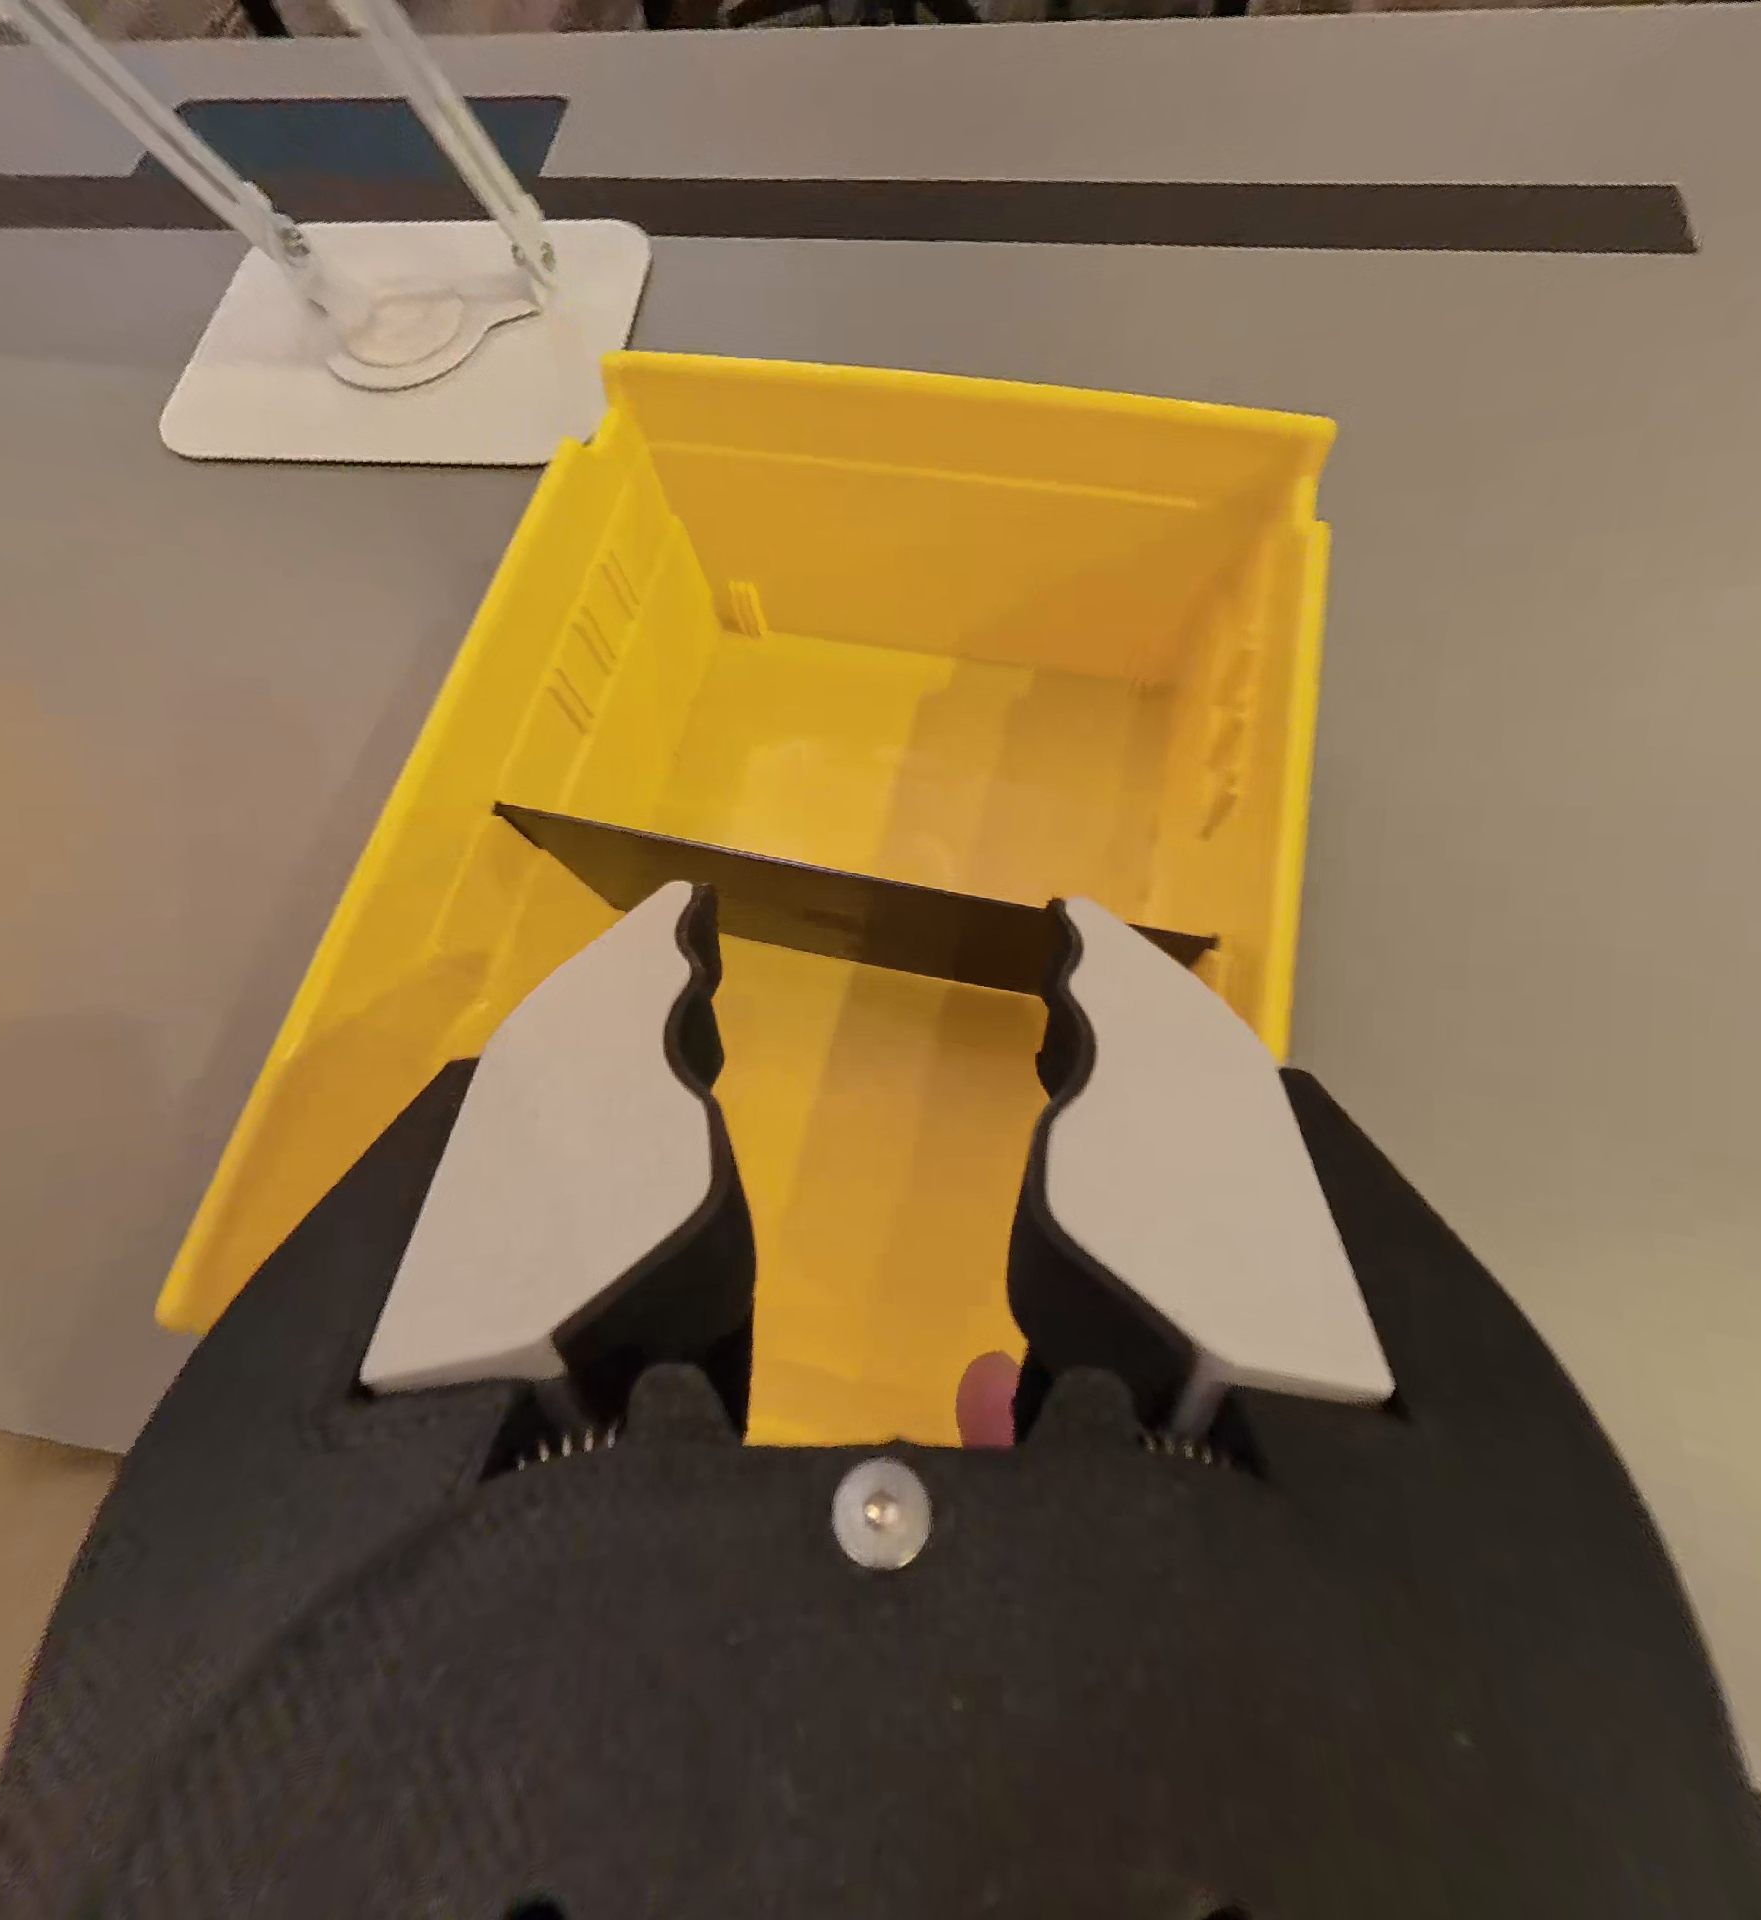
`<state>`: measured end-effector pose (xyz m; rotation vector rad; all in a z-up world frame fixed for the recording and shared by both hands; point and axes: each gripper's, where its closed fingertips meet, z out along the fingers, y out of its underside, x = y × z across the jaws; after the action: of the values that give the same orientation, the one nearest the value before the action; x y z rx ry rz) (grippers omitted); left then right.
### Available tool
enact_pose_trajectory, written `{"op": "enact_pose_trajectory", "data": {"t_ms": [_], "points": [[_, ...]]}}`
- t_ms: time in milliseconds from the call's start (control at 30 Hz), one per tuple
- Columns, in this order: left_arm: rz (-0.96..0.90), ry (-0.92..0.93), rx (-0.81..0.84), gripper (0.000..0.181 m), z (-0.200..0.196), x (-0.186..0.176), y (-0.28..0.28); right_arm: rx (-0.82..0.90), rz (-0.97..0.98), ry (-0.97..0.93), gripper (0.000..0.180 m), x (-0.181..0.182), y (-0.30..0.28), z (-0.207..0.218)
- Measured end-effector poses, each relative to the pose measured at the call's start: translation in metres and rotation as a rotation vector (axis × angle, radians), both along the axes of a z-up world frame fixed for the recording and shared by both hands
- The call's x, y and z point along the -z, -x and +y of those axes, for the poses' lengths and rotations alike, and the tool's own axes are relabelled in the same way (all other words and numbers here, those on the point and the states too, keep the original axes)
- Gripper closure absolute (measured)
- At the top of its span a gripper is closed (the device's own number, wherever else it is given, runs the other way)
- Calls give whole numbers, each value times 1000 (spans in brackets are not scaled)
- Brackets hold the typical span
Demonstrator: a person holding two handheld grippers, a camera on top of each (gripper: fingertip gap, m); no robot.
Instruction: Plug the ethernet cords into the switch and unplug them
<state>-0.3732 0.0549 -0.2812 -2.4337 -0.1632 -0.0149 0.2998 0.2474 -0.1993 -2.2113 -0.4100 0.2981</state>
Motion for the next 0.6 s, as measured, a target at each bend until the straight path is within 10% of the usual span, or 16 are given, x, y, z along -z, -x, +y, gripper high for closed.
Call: {"op": "enact_pose_trajectory", "data": {"t_ms": [200,333,467,600], "points": [[5,-17,30,174,-6,1,34,-53,-12,52,118,21,24,3],[224,-1,-38,121,-11,-18,58,-54,-59,17,116,16,28,4],[422,-417,64,145,13,-121,13,-60,7,-56,119,-5,41,6],[383,-151,223,135,46,-79,-31,-146,-4,-61,119,-10,74,1]]}}
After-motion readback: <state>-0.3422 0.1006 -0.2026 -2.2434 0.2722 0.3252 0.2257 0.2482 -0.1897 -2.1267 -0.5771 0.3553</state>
